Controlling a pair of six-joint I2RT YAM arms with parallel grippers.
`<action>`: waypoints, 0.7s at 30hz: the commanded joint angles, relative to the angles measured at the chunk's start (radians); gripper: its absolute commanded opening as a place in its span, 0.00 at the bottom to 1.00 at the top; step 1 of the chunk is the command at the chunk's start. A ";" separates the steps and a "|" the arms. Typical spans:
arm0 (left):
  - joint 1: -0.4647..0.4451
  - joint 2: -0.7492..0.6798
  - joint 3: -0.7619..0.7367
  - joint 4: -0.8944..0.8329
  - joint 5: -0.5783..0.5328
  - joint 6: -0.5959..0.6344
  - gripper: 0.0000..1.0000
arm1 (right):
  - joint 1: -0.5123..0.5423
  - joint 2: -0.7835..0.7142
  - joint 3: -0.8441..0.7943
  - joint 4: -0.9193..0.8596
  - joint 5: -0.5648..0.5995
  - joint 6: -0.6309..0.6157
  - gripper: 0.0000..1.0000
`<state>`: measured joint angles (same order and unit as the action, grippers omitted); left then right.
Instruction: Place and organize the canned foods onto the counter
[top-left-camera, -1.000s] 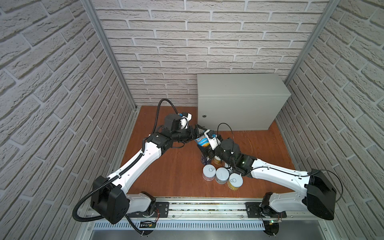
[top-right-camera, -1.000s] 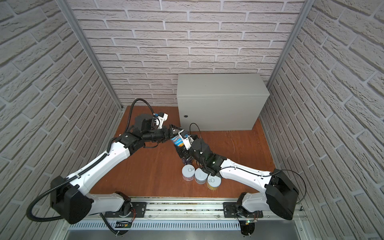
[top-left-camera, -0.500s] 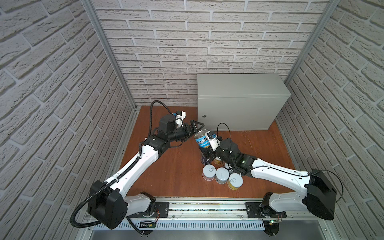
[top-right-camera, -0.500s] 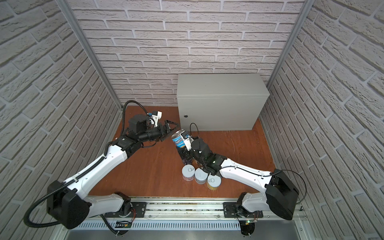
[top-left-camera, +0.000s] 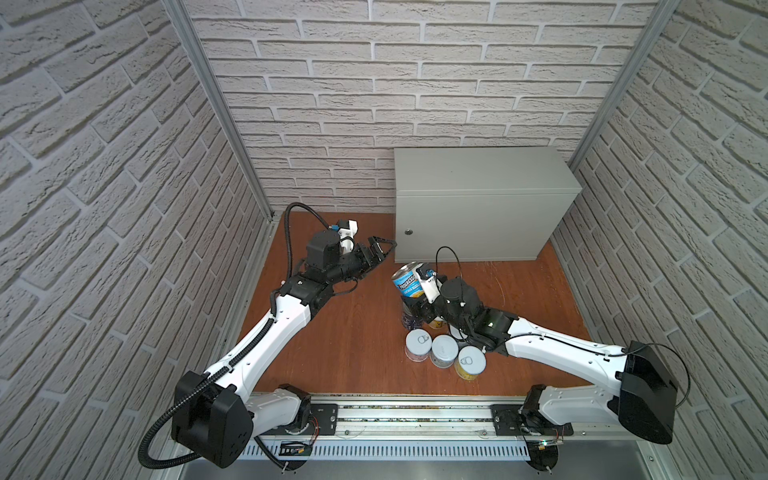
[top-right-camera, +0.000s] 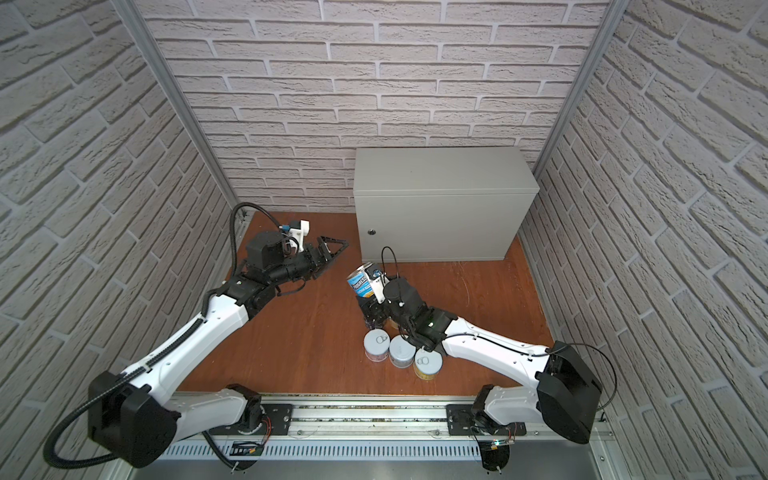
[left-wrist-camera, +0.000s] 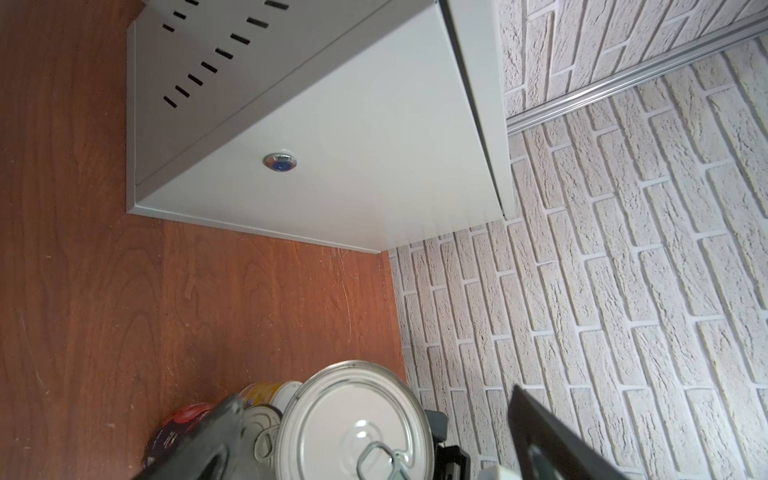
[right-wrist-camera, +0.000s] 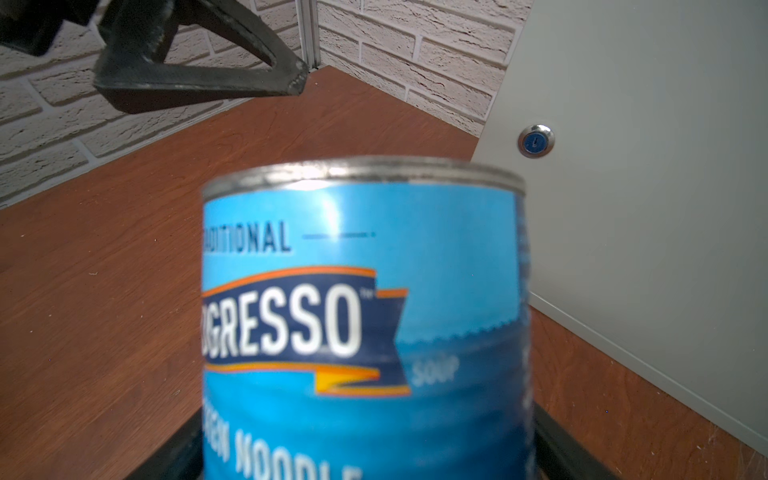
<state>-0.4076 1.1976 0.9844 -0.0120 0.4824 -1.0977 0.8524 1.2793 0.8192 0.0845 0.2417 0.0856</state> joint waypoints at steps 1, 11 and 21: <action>0.011 -0.029 -0.018 0.031 -0.023 0.032 0.98 | -0.007 -0.073 0.056 0.172 0.042 0.034 0.76; 0.019 -0.090 -0.038 -0.075 -0.164 0.188 0.98 | -0.022 -0.129 0.097 0.110 0.045 0.056 0.76; 0.019 -0.163 -0.122 -0.108 -0.274 0.303 0.98 | -0.091 -0.136 0.253 0.025 0.118 -0.013 0.77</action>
<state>-0.3943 1.0622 0.8742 -0.1196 0.2489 -0.8635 0.7925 1.2118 0.9737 -0.0612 0.3027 0.1020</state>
